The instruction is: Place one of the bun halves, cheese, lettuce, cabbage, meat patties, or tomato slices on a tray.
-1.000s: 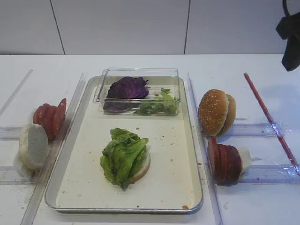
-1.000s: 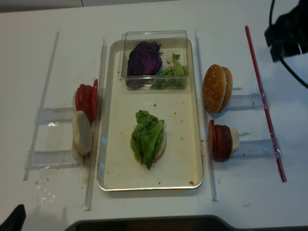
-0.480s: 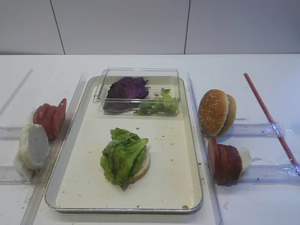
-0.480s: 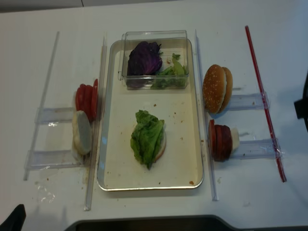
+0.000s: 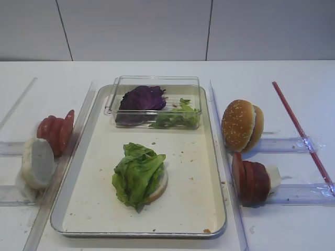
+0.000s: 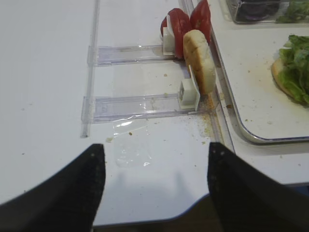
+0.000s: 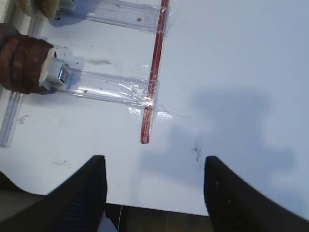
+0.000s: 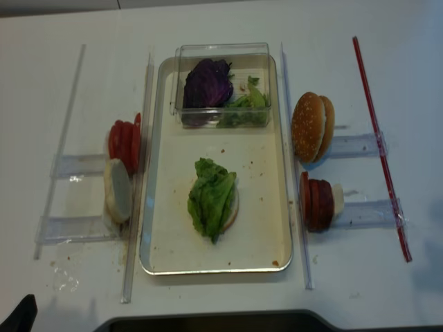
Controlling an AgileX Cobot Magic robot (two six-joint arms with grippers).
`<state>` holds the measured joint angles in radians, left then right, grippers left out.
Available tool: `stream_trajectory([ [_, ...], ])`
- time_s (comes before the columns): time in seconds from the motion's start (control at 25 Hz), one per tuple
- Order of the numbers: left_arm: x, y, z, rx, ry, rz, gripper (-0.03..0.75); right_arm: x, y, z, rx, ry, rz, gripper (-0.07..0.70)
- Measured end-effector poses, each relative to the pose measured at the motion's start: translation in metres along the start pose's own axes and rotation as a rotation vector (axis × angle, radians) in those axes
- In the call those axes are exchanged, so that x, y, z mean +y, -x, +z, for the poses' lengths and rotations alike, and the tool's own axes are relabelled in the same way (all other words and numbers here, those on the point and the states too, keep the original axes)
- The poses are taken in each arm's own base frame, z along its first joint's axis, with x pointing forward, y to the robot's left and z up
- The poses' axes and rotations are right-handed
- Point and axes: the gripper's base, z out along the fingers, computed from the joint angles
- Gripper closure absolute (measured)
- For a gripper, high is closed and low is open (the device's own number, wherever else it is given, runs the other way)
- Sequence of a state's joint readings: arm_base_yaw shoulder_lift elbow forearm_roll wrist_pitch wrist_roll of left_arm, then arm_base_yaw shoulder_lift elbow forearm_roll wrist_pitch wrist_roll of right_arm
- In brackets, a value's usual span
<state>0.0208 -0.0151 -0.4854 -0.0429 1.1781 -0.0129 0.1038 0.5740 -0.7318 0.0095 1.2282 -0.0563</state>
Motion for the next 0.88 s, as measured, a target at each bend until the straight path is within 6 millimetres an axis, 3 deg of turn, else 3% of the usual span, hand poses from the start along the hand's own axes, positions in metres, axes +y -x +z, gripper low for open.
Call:
stream_trajectory([
  [0.56, 0.000, 0.000, 0.000, 0.000, 0.000, -0.002, 0.295, 0.005, -0.070, -0.019, -0.255, 0.006, 0.034, 0.174],
  [0.88, 0.000, 0.000, 0.000, 0.000, 0.000, -0.002, 0.295, 0.007, -0.096, -0.012, -0.336, 0.004, 0.034, 0.174],
])
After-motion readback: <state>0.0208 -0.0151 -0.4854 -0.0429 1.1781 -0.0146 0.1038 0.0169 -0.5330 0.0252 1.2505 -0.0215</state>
